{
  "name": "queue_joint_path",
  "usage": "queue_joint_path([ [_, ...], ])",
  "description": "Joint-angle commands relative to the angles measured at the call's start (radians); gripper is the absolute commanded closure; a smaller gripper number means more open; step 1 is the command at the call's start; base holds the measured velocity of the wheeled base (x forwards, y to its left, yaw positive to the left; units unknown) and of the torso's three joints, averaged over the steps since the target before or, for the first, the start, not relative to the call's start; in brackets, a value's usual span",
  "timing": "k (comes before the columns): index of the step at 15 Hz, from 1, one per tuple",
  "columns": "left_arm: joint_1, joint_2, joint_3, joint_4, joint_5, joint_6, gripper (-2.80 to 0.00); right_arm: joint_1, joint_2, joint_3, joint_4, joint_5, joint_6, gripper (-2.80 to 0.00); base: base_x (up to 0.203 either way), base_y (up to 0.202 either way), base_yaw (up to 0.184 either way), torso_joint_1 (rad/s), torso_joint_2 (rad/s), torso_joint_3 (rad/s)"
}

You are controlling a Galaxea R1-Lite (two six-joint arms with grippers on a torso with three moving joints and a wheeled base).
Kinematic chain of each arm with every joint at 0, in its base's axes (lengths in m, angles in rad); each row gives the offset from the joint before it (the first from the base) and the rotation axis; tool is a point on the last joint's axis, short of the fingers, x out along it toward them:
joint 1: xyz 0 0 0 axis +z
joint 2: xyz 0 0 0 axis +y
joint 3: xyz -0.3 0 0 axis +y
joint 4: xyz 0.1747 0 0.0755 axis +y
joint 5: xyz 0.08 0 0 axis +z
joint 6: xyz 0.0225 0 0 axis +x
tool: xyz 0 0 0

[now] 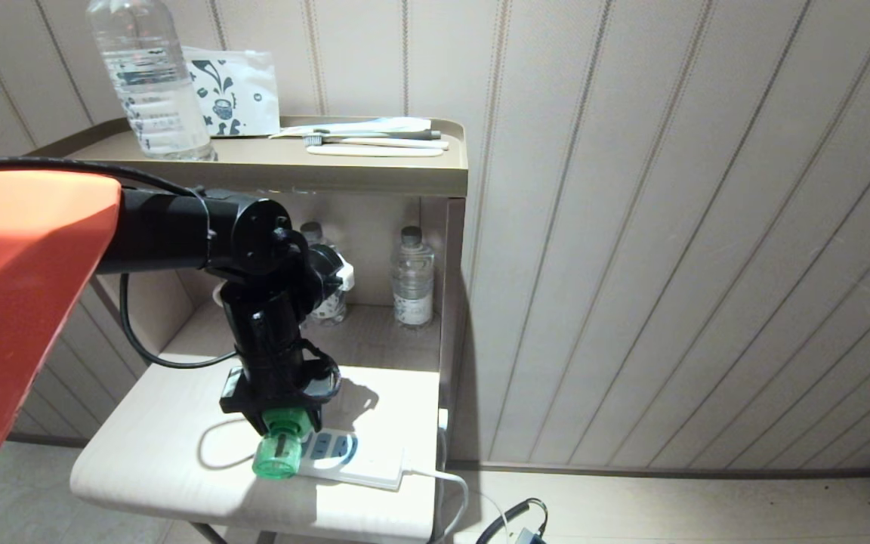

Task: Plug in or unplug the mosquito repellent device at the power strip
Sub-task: Insert the plug into the socket

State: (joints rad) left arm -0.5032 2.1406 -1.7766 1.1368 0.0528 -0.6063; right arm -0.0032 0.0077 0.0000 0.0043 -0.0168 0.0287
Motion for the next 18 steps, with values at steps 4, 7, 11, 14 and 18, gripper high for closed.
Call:
queue_joint_path([
  [4,0.0,-0.005,-0.001,0.008,0.001,-0.004,0.0,0.0,0.0,0.0,0.0,0.0,0.0,0.0,0.0,0.0,0.0,0.0,0.0,0.0],
  [7,0.0,-0.004,-0.001,0.008,0.001,0.0,0.0,0.0,0.0,0.0,0.0,0.0,0.0,0.0,0.0,0.0,0.0,0.0,0.0,0.0],
  [11,0.004,-0.005,0.001,0.008,0.001,0.003,0.0,0.0,0.0,0.0,0.0,0.0,0.0,0.0,0.0,0.0,0.0,0.0,0.0,0.0],
  [14,0.009,-0.011,0.002,0.009,0.002,0.019,0.0,0.0,0.0,0.0,0.0,0.0,0.0,0.0,0.0,0.0,0.0,0.0,0.0,0.0],
  [18,0.011,-0.009,0.005,0.009,0.001,0.028,0.0,0.0,0.0,0.0,0.0,0.0,0.0,0.0,0.0,0.0,0.0,0.0,0.0,0.0],
])
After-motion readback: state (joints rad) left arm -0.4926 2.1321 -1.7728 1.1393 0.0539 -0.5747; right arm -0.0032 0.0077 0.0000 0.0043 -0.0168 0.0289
